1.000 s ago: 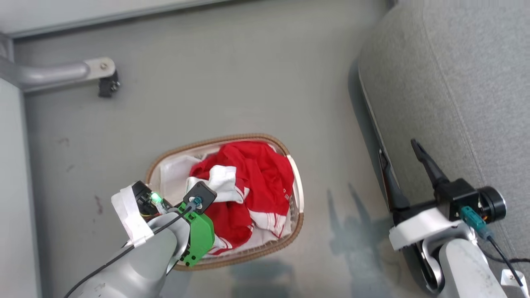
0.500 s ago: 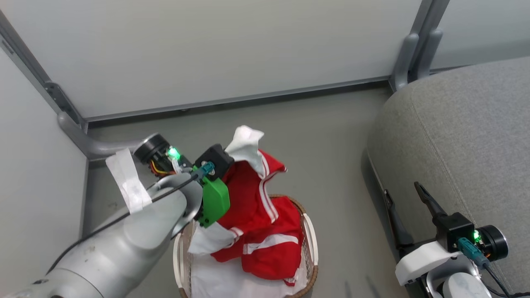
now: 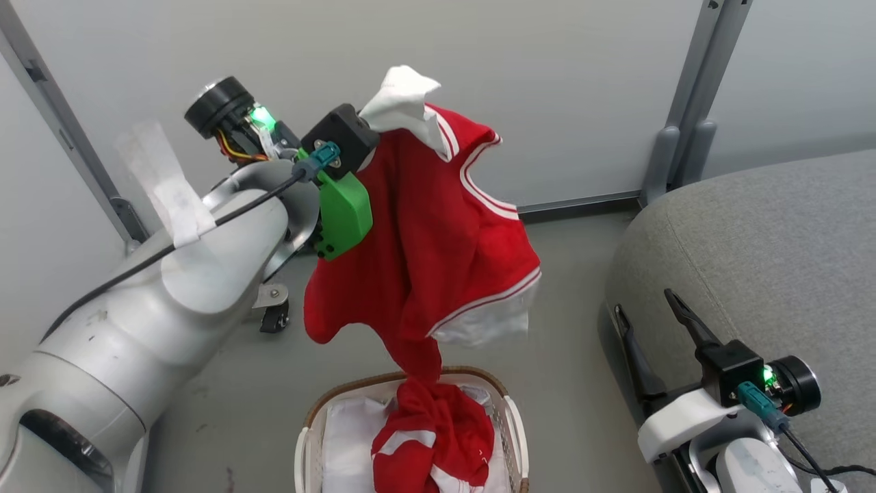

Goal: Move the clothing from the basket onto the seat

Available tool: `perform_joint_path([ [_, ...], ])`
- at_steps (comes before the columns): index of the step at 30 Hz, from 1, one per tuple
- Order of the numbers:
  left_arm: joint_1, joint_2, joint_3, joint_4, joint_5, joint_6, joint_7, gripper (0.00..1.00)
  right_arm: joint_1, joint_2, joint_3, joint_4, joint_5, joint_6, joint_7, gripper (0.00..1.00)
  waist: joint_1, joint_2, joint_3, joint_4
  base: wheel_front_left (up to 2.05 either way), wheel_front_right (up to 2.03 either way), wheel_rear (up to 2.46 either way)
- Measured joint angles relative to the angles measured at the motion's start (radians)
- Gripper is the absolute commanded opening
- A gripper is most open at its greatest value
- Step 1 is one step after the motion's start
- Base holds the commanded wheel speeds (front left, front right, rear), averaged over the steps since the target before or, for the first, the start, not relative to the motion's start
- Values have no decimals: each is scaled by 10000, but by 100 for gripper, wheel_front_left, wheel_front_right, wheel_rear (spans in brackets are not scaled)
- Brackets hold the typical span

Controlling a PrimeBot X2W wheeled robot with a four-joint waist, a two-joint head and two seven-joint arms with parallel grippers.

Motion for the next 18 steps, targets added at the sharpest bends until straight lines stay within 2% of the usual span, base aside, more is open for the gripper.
perform_joint_path([
  [9, -1098, -2, 88, 190, 2, 0, -236, 0, -474, -2, 493, 109, 104, 0, 0, 100, 0, 0, -76, -280, 0, 0, 0],
  [18, -1704, -6, 54, 150, -4, 0, -562, 0, -1132, 0, 589, 581, -6, 0, 0, 100, 0, 0, -105, -157, 0, 0, 0],
])
